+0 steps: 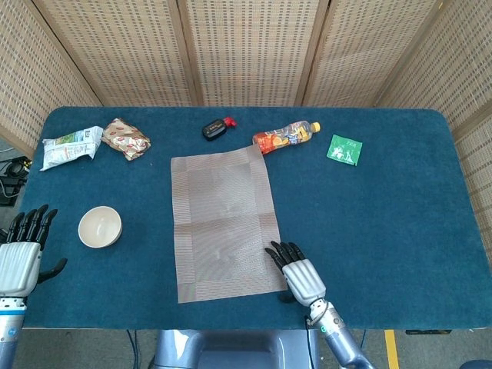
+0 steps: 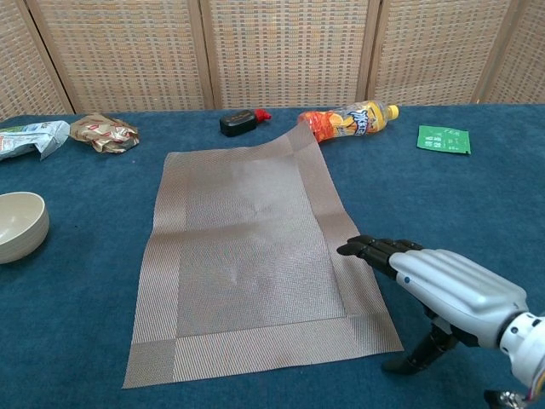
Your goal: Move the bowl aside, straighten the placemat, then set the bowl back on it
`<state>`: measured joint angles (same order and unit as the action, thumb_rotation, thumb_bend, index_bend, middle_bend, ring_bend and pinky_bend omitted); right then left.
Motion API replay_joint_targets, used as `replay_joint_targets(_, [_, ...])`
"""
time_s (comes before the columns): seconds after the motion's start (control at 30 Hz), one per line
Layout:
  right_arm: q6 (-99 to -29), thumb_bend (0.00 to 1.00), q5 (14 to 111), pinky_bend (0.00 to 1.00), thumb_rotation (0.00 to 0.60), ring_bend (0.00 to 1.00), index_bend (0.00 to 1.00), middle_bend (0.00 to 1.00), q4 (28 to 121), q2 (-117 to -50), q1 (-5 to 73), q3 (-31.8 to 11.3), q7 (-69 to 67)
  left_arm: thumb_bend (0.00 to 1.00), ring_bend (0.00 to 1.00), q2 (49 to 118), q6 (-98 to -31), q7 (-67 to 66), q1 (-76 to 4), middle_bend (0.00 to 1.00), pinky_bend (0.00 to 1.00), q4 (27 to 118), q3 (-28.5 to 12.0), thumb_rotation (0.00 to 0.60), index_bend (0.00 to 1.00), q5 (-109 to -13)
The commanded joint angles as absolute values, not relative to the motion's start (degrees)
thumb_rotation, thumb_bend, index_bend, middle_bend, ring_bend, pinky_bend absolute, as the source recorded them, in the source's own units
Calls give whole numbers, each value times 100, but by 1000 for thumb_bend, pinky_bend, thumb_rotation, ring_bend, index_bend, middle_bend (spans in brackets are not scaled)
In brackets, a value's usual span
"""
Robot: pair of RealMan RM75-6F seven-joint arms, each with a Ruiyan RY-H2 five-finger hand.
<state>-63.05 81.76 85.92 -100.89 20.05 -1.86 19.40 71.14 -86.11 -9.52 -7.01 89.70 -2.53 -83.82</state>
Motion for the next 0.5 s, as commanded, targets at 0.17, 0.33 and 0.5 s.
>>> replay_joint_targets(0.17, [-6325,219,8232,0,600,0,78,0,8363,-10196,2093,-210,1785,212,0,7105,-8531,-951,-711,0,0,8965,-262,600,0,-8348])
replay_joint_targets(0.33, [-6519,350,8458,0,600,0,129,0,8049,-10305,2110,-175,1538,212,0,7111,-8517,-960,-708,0,0,8970,-273,600,0,-8342])
replay_joint_targets(0.5, [-6774,507,8690,0,600,0,188,0,7921,-10361,2096,-154,1276,212,0,7110,-8515,-959,-705,0,0,8978,-275,600,0,-8355])
